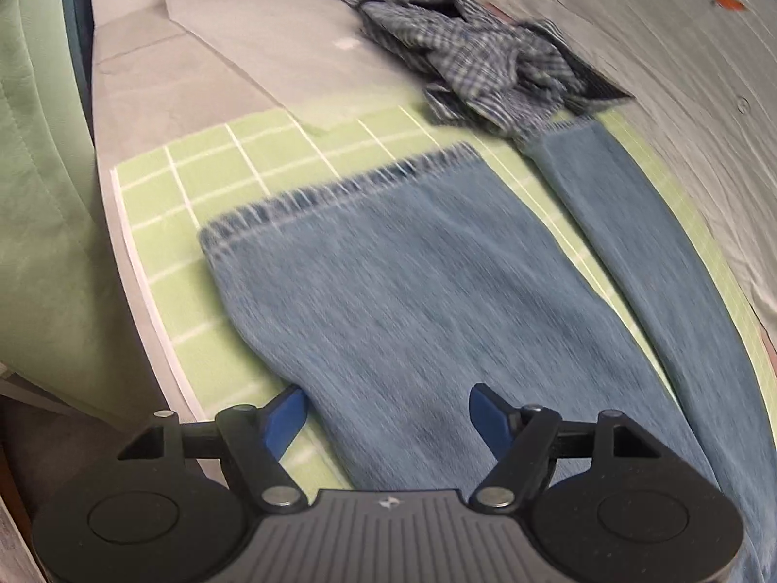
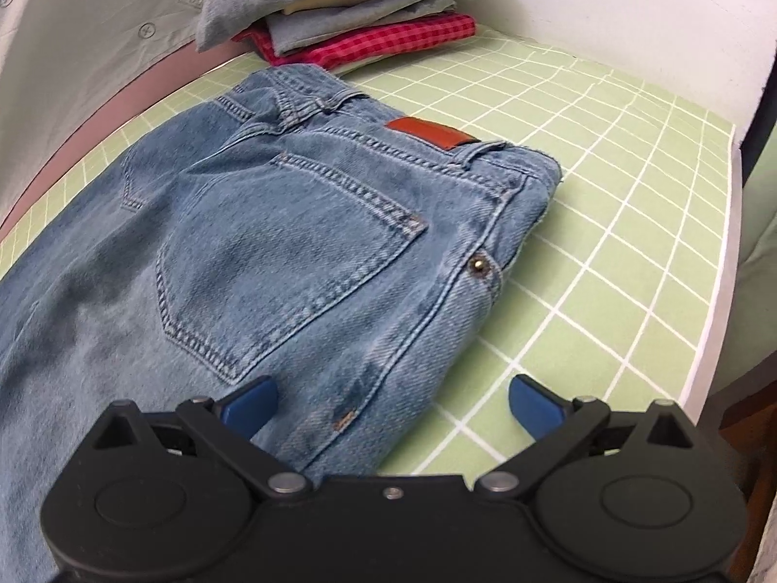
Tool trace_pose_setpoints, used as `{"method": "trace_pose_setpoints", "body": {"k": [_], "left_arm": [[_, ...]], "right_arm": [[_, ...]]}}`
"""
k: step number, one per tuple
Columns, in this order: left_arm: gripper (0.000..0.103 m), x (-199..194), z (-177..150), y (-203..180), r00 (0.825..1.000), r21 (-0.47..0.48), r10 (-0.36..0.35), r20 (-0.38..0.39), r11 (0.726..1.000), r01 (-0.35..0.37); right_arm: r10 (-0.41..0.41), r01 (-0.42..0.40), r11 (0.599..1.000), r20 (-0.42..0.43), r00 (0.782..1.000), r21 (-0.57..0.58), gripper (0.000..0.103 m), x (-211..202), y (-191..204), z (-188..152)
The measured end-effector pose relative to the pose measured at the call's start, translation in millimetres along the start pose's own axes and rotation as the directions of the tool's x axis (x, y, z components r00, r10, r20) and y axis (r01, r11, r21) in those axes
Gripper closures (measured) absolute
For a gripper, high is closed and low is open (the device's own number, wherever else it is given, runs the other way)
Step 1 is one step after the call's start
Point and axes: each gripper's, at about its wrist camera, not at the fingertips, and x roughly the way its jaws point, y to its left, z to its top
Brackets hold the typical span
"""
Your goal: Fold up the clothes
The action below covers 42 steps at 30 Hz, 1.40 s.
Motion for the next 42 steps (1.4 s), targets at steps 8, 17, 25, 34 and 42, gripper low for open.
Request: {"method": "trace_pose_setpoints", "body": {"k": [8,17,25,34,42], "left_arm": [[0.098,12,20,3,0.996,-0.015,0.078,0.051,0.997,-0.077],[0.099,-10,45,-28,0.99,-0.042,0.04,0.137,0.999,-0.034],[0.098,6,137,-178,0.955,0.127,-0.144,0.258,0.985,0.114],[0.028,77,155,-295,0.977,0.314,-0.042,0.211,0.949,-0.027],[0.027,93,87,-213,0.988,0.208,0.144,0.057,0.966,-0.153]], "right_arm": [[0.013,-0.015,0.999,0.038,0.999,0.049,0.061,3,-10,19],[0.05,-0.062,0.993,0.113,0.992,0.1,0.088,-16,-14,33],[0.122,-0.105,0.992,0.289,0.949,-0.074,0.089,-37,61,113],[0.132,-0.068,0.974,0.292,0.947,-0.217,0.021,37,181,205],[-0.03,0.058,0.972,0.124,0.992,-0.227,0.016,61,144,111]]}}
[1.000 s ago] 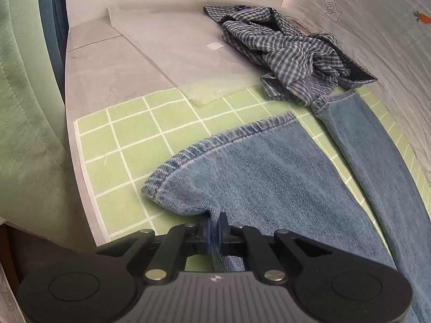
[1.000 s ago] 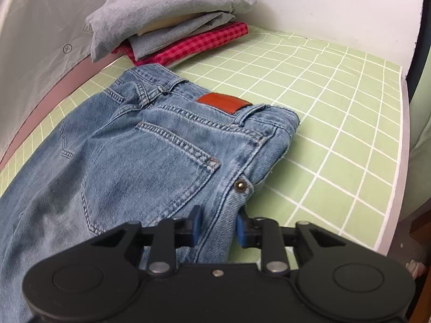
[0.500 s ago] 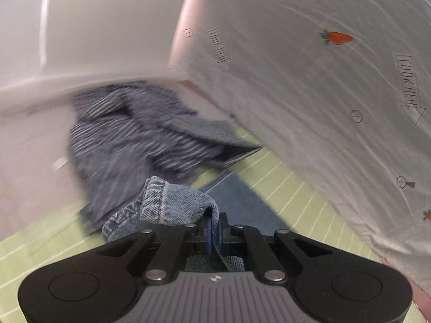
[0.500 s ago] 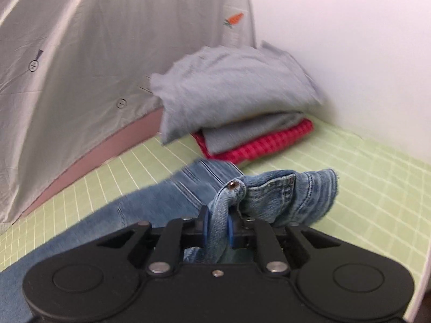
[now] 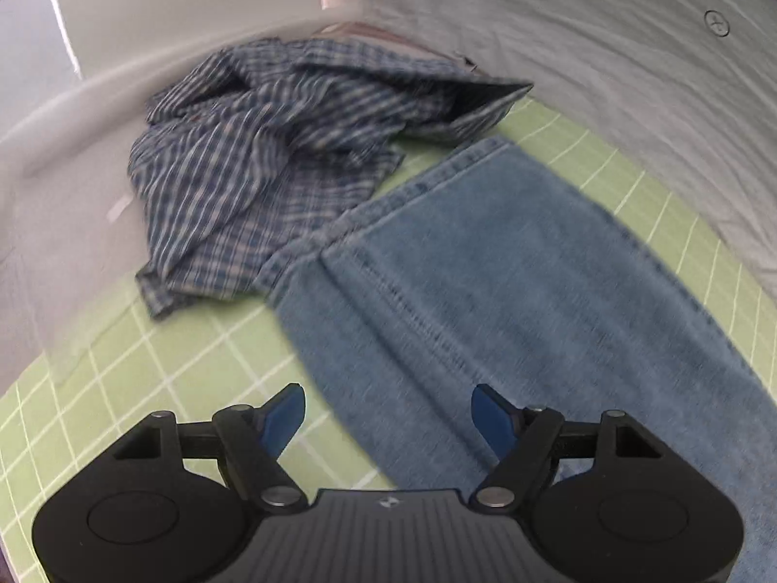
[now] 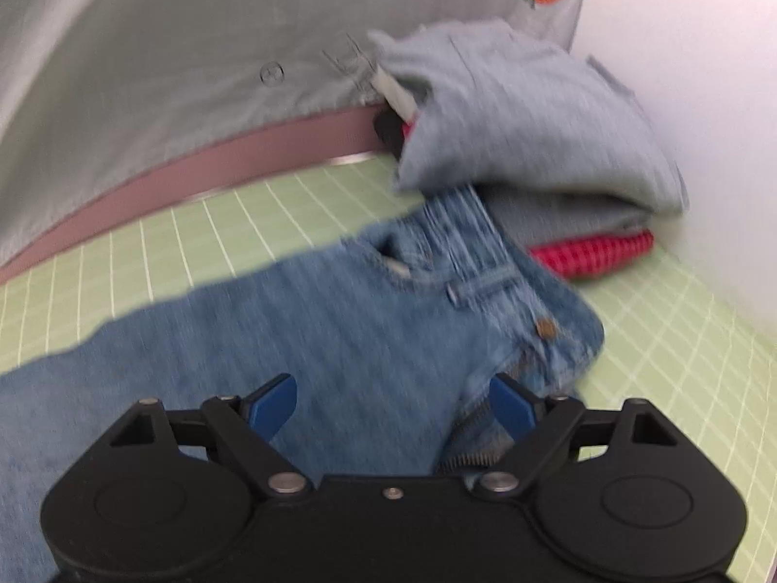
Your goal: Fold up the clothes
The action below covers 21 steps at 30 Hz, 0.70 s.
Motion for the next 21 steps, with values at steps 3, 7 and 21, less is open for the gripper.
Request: {"method": "trace_pose_setpoints", "body": {"k": [3,7,21], "left_arm": [[0.027,7,-8,11,0.999,-0.048,-0.028,-0.021,0.998,0.027],[0.025,8,-6,4,0.997,-0.06,-0.079,-0.01,0.995,0.079],[0.093,-5,-27,-16,0.99,0.077,-0.138,0.031,0.988,0.135]], "right_arm": [[0.035,-0.023,0.992,-0.087,0.996,0.128,0.013,6,-16,-18],[0.079,-0.054,0.975,-0.111,0.991,0.214,0.006,10,-11,-21],[0.147,-0.141,0.986,-0.064,0.987,0.083,0.09,-3,7,-30]]}}
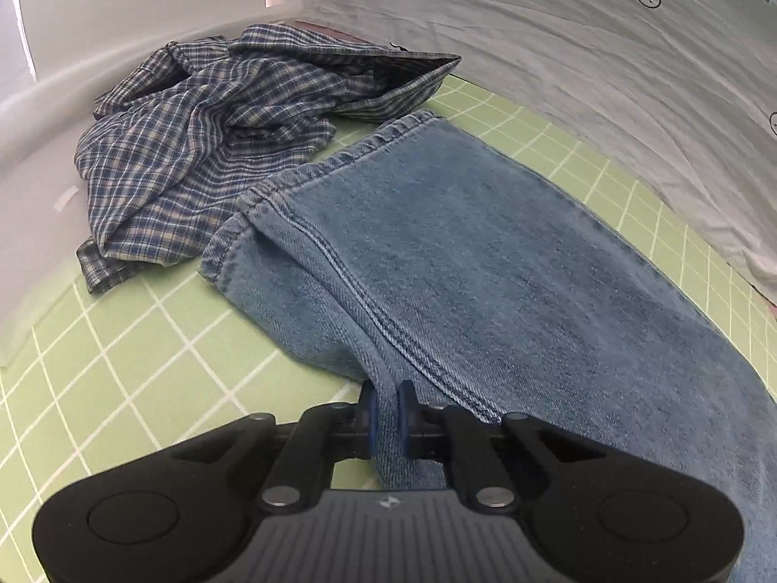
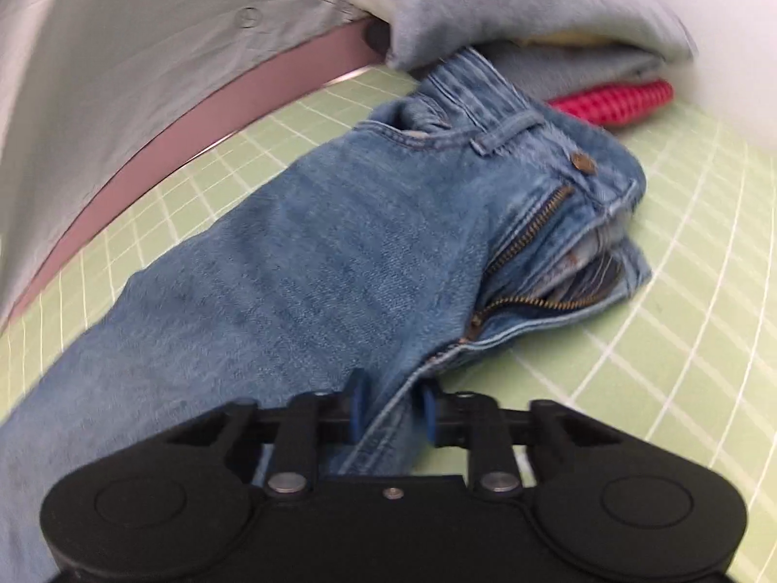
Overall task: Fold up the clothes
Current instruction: 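Grasp the jeans waistband with the right tool while the left tool grasps the stacked hems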
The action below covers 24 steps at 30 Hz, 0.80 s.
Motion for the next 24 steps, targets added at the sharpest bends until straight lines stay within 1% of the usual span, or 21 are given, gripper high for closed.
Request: {"method": "trace_pose_setpoints", "body": {"k": [1,3,7,9,10,14,16,19,21,24], "left_arm": [[0.094,-1,-2,-1,1.0,0.01,-0.003,0.003,1.0,0.003],[0.094,-7,-11,4,1.0,0.022,-0.022,-0.001,1.0,0.022],[0.094,-27,-41,13,0.999,0.09,-0.05,-0.01,0.995,0.051],[0.093,-38,-58,20,0.998,0.127,-0.061,-0.012,0.99,0.062],[0.093,-43,-65,24,0.997,0.129,-0.069,-0.018,0.989,0.071],[0.093,-61,-88,46,0.992,0.079,-0.11,-0.058,0.99,0.115],[0.093,-61,-88,57,0.989,0.018,-0.133,-0.071,0.991,0.135],[0.091,-59,-85,73,0.982,-0.091,-0.169,-0.083,0.983,0.162],[0.091,-56,-79,80,0.979,-0.152,-0.182,-0.089,0.974,0.167],[0.09,-54,-71,88,0.975,-0.23,-0.201,-0.097,0.958,0.174]], "right_arm": [[0.003,-0.003,1.0,0.007,1.0,-0.019,0.091,-3,-3,-2],[-0.005,0.005,1.0,0.009,1.0,-0.021,0.093,-10,-14,-6],[-0.061,0.061,0.998,0.02,0.998,0.022,0.094,-23,-34,-16],[-0.075,0.074,0.996,0.025,0.997,0.044,0.095,-30,-50,-23],[-0.082,0.08,0.995,0.028,0.996,0.055,0.096,-35,-59,-27],[-0.132,0.128,0.988,0.044,0.99,0.082,0.096,-53,-90,-42],[-0.138,0.135,0.988,0.04,0.99,0.081,0.096,-54,-99,-46],[-0.11,0.106,0.99,0.038,0.993,0.097,0.094,-54,-103,-50],[-0.094,0.089,0.988,0.036,0.995,0.123,0.093,-52,-102,-49],[-0.067,0.062,0.985,0.024,0.997,0.16,0.086,-48,-99,-47]]}}
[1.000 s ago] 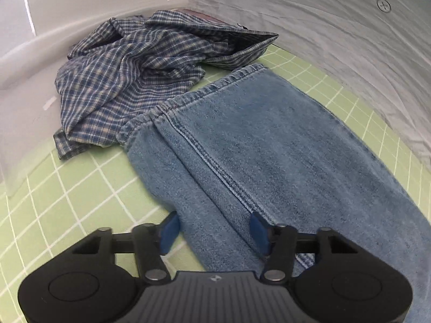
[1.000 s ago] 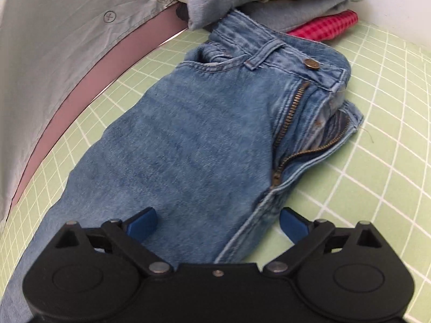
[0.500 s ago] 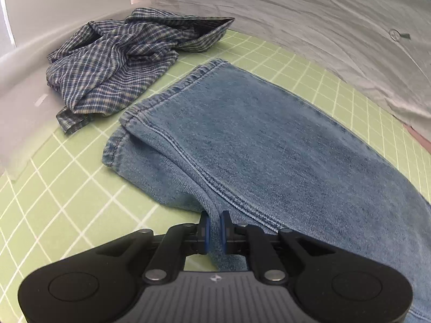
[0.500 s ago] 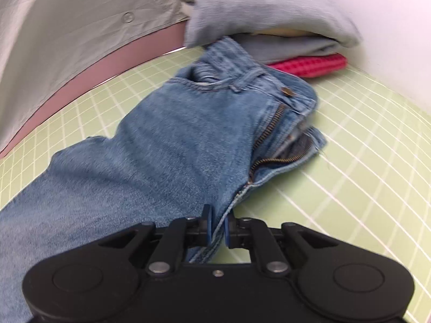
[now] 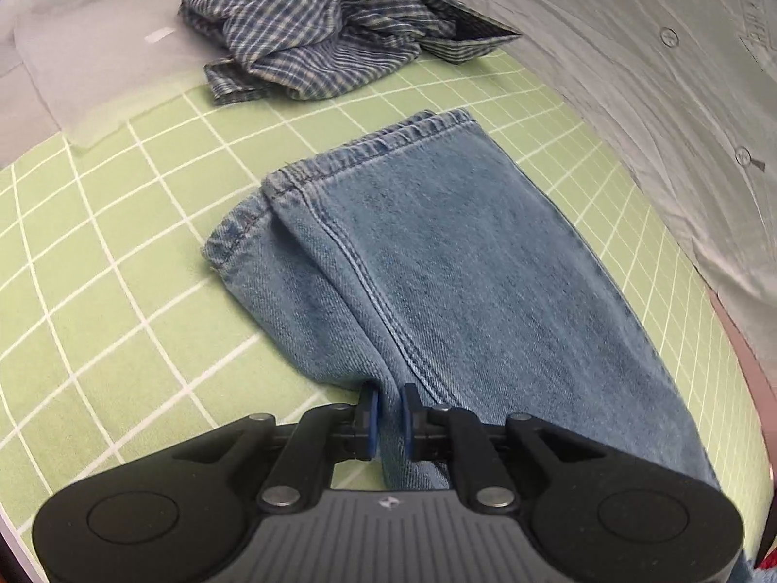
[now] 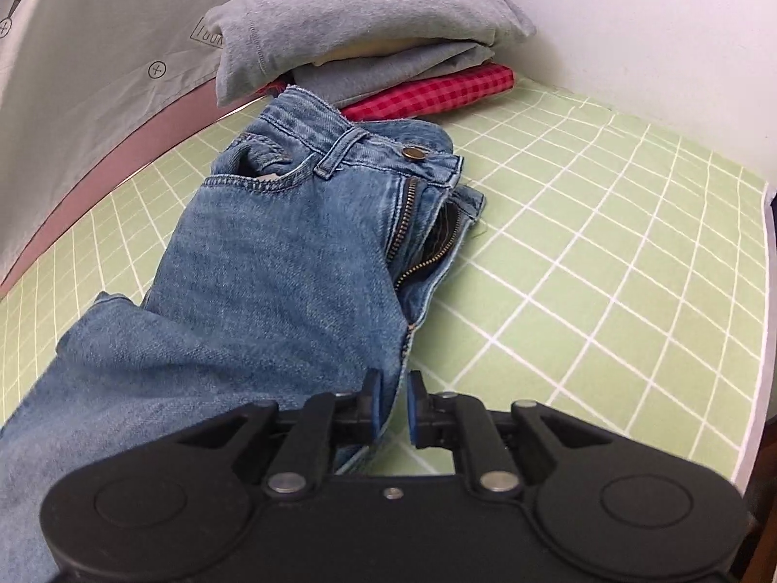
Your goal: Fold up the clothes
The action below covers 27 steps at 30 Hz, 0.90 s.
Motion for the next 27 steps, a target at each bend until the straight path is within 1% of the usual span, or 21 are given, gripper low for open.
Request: {"method": "trace_pose_setpoints", "body": {"k": [1,2,5,6,7,9,11,13,15,19,21,23,24,25,26,27], "left_arm": [[0.09,-2,1,2,1.0,-0.018,-0.012,0.004,1.0,0.012],[0.089,-4,3,3,1.0,-0.027,-0.021,0.013,0.999,0.021],[0.09,-12,7,8,0.998,-0.036,-0.037,0.051,0.999,0.039],[0.088,-15,8,9,0.997,-0.038,-0.042,0.063,0.998,0.045],[0.088,-18,10,10,0.996,-0.041,-0.048,0.076,0.998,0.051],[0.082,-23,13,13,0.993,-0.046,-0.058,0.1,0.997,0.063],[0.079,-28,16,16,0.99,-0.05,-0.069,0.125,0.996,0.075],[0.076,-22,21,16,0.991,-0.045,-0.04,0.131,0.998,0.046],[0.072,-12,26,19,0.993,-0.051,-0.01,0.117,0.999,0.016],[0.071,3,35,21,0.995,-0.054,0.02,0.098,0.998,-0.015],[0.065,5,39,21,0.994,-0.052,0.029,0.105,0.998,-0.024],[0.065,6,42,21,0.993,-0.061,0.031,0.112,0.998,-0.025],[0.067,6,43,21,0.993,-0.064,0.034,0.114,0.998,-0.026],[0.067,6,44,21,0.992,-0.065,0.034,0.12,0.998,-0.026],[0.076,4,45,22,0.991,-0.063,0.033,0.13,0.998,-0.025],[0.091,3,47,23,0.99,-0.06,0.033,0.136,0.998,-0.025]], "right_arm": [[0.011,-0.011,1.0,-0.003,1.0,0.003,0.077,1,1,-1],[0.019,-0.019,1.0,-0.005,1.0,0.001,0.073,2,3,-2],[0.017,-0.017,1.0,-0.009,1.0,-0.015,0.067,4,11,-5],[0.019,-0.019,1.0,-0.009,1.0,-0.018,0.065,3,11,-6],[0.021,-0.021,1.0,-0.011,1.0,-0.021,0.062,3,12,-7],[0.021,-0.021,0.999,-0.015,1.0,-0.035,0.056,3,16,-8],[0.019,-0.02,0.998,-0.022,1.0,-0.052,0.044,4,20,-8],[0.014,-0.016,0.998,-0.034,0.999,-0.061,0.037,7,23,-10],[0.013,-0.016,0.998,-0.046,0.999,-0.062,0.035,10,25,-12],[0.009,-0.012,0.998,-0.053,0.999,-0.055,0.032,12,25,-11],[0.01,-0.013,0.999,-0.056,0.998,-0.051,0.03,12,24,-10],[0.01,-0.012,0.999,-0.058,0.998,-0.046,0.029,11,23,-9],[0.009,-0.012,0.999,-0.059,0.998,-0.044,0.029,11,23,-10],[0.008,-0.011,0.999,-0.06,0.998,-0.042,0.028,11,23,-10],[0.007,-0.009,0.999,-0.062,0.998,-0.041,0.028,12,24,-10],[0.004,-0.007,0.999,-0.064,0.998,-0.042,0.028,12,24,-11]]}}
